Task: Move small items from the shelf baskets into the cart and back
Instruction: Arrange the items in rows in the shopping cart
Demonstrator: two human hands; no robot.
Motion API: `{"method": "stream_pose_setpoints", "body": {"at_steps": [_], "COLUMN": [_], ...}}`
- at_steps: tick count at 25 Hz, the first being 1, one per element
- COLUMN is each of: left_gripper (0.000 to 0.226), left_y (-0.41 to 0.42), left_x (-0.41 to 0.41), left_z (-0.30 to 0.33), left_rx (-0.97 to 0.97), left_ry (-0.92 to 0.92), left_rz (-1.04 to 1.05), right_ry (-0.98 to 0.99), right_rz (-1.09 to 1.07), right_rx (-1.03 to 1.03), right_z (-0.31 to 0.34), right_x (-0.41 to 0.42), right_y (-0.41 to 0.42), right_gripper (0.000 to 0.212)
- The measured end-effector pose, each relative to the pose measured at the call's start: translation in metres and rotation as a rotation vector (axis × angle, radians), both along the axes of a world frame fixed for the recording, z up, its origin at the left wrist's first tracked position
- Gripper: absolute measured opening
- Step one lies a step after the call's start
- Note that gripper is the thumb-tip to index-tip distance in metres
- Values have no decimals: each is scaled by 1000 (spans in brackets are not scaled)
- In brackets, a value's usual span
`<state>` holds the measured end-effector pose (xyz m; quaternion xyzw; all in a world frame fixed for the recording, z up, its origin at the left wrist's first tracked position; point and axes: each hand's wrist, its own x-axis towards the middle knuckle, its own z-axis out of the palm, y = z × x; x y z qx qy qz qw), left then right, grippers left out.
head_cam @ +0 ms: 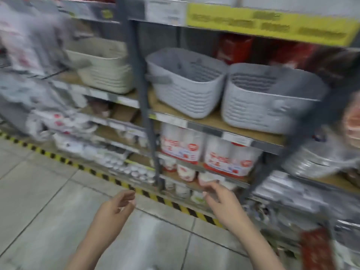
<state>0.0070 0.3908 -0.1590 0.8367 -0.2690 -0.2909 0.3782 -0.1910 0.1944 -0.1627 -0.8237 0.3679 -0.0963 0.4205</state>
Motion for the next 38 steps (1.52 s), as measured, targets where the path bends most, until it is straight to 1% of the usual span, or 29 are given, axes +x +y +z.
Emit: {"method": "stream_pose_setpoints", "body": {"at_steps": [3, 6, 10, 12, 15, 18, 21, 26, 28, 30, 33, 34, 36, 38], "left_gripper": [18, 24, 33, 35, 32, 32, 33, 33, 33, 30, 23, 24, 33, 38], "left_y": [67, 94, 71, 47, 15, -4, -8, -31, -54, -84, -130, -144, -171, -189], "left_x": [63, 108, 158, 180, 226, 289, 349, 438, 470, 498, 532, 542, 563, 583], "left_z": [-3, -2, 17, 31, 49, 57, 61, 69, 80, 94, 112, 114, 115, 112], "left_rx": [53, 88, 80, 31, -47, -82, -107, -126, -185, -256, -408, -436, -433, -382], "left_ry": [-86, -147, -245, -277, -271, -268, -218, -285, -376, -474, -607, -655, -723, -769], "left_rz": [158, 237, 152, 87, 43, 55, 110, 120, 73, -6, -139, -189, -320, -508], "right_ry": [-18, 8, 57, 66, 86, 19, -79, -331, -411, -403, -299, -261, -174, -62], "right_rz": [180, 277, 286, 278, 286, 289, 268, 148, 87, 20, -92, -117, -153, -188], "right_rx": [-30, -46, -51, -37, -47, -74, -127, -279, -336, -407, -434, -440, -475, -533], "right_z": [5, 8, 14, 19, 31, 51, 75, 111, 118, 120, 119, 118, 116, 114], "right_x": [94, 155, 206, 227, 282, 351, 406, 464, 484, 502, 524, 530, 543, 555], "right_y": [38, 62, 59, 50, 35, 14, -6, -44, -62, -78, -98, -101, -108, -110], "right_gripper": [21, 21, 22, 17, 17, 18, 18, 24, 25, 23, 22, 21, 20, 19]}}
